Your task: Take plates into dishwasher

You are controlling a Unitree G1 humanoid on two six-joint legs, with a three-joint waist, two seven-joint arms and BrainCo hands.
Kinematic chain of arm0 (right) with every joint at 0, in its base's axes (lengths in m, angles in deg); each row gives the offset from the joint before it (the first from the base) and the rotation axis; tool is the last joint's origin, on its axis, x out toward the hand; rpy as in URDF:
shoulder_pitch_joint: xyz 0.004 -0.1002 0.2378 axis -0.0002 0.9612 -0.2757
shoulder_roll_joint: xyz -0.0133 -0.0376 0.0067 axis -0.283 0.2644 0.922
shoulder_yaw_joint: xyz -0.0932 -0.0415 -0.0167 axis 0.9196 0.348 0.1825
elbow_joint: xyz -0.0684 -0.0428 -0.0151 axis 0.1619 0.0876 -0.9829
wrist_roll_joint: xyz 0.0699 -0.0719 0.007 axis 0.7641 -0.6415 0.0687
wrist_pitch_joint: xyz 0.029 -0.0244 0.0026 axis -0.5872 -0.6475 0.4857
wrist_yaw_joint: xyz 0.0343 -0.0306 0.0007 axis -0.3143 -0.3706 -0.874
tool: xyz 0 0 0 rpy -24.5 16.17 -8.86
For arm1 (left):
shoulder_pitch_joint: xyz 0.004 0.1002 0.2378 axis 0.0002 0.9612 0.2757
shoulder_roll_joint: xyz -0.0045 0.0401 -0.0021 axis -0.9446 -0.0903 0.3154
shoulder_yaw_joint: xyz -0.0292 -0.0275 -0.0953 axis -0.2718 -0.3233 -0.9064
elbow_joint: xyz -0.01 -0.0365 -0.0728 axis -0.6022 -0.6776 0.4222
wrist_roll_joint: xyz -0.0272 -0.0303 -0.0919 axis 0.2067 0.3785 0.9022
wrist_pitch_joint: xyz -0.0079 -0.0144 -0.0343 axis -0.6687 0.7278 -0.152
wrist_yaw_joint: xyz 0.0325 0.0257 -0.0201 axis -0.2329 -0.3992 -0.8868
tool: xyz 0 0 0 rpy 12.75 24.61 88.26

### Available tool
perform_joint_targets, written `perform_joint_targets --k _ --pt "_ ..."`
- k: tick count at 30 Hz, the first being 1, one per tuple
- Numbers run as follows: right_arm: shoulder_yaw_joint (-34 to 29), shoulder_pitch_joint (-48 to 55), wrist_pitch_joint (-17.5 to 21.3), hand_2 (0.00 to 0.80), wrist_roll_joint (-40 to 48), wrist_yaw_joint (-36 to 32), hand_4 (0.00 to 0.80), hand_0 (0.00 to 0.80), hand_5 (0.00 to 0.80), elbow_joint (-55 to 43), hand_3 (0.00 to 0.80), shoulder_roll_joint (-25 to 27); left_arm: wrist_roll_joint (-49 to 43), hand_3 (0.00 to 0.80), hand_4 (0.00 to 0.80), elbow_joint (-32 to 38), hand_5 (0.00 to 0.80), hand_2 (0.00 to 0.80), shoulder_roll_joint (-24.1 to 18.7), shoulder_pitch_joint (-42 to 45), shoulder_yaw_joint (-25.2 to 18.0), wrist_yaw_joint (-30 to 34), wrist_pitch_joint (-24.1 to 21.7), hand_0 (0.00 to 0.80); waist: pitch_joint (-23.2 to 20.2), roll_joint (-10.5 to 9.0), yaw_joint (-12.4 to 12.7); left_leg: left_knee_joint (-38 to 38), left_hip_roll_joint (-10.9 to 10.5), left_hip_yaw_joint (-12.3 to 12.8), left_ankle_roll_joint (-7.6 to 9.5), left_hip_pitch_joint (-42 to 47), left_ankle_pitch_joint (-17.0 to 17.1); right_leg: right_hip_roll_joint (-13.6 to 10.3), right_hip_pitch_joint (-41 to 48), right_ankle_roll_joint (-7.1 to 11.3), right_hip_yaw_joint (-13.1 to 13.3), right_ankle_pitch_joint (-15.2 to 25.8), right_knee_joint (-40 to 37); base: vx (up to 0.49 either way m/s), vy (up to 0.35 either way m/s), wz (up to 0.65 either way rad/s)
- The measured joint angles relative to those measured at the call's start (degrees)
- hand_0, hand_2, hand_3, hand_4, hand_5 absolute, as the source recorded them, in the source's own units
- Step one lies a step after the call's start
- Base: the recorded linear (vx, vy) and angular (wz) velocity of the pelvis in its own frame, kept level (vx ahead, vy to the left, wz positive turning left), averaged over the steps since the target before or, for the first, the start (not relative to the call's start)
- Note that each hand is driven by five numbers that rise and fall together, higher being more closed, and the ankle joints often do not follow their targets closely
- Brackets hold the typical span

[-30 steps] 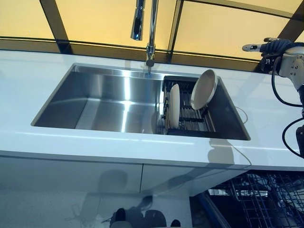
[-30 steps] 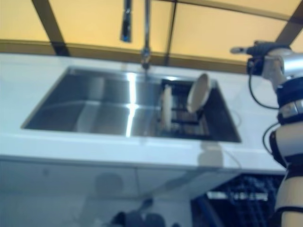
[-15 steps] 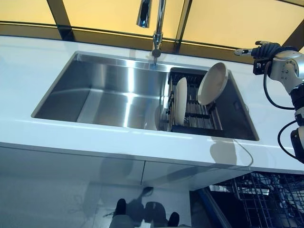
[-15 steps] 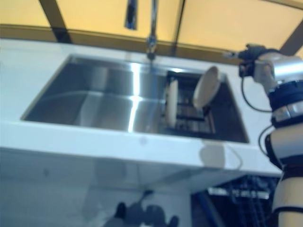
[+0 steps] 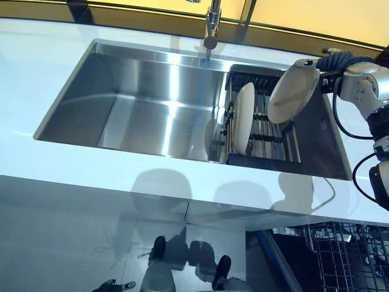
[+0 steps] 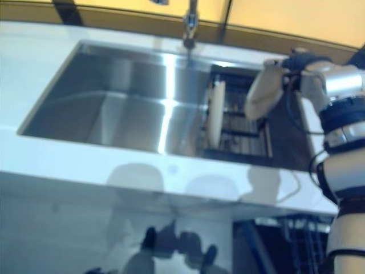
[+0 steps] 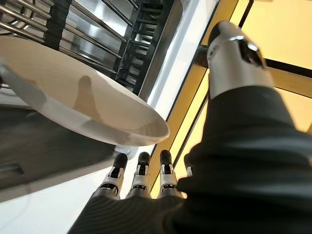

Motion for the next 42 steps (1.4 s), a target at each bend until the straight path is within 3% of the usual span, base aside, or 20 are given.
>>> perform_joint_targets --k 16,42 --pt "0.0 0.0 -0.1 0.0 -1.3 0.0 0.0 0.0 0.0 0.1 0.0 0.0 2.1 0.0 0.0 3.0 0.0 0.0 0.0 0.1 0.1 0.0 0.4 0.0 1.1 1.65 0.0 0.0 0.0 -0.1 0.0 -0.1 0.0 0.0 0.0 0.0 -0.1 0.0 0.0 0.0 0.0 0.0" --pt "-0.1 0.0 -1.7 0.0 -2.3 1.1 0.0 0.0 0.0 0.1 0.0 0.4 2.1 0.0 0.0 6.8 0.0 0.0 -0.1 0.9 0.2 0.2 1.6 0.0 1.2 1.89 -0.2 0.0 0.0 0.0 -0.01 0.8 0.2 0.0 0.8 0.0 0.0 0.0 -0.1 0.0 0.0 0.0"
